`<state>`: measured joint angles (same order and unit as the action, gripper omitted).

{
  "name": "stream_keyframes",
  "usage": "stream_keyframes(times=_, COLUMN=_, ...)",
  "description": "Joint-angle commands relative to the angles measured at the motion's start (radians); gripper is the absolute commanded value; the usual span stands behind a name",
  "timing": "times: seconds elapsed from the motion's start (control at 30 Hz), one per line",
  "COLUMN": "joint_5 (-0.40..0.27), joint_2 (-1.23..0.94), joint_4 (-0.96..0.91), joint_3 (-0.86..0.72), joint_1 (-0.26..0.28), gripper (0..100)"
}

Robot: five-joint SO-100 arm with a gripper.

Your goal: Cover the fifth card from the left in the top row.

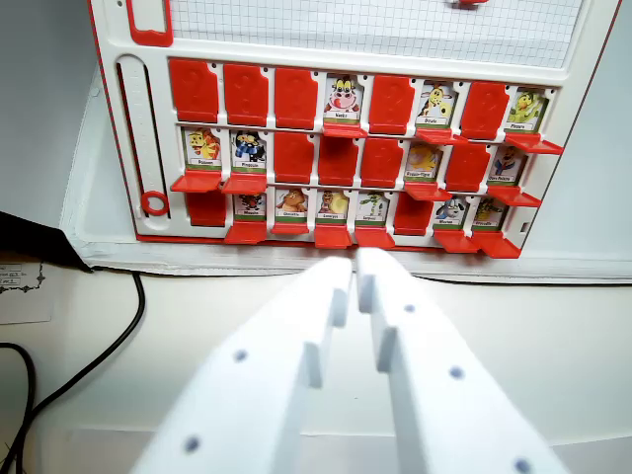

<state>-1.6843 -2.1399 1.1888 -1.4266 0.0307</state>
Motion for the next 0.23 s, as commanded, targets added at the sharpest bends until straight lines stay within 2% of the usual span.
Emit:
stream_keyframes(times=0.0, joint_5=0.002, joint_2=-0.063, joint_4=0.003, joint_3=0.008, joint_1=0.008, gripper=0)
stream_keyframes(times=0.2, joint_5=0.003, joint_2=-0.06, joint_4=0.003, joint_3=0.006, joint_1=0.006, gripper=0)
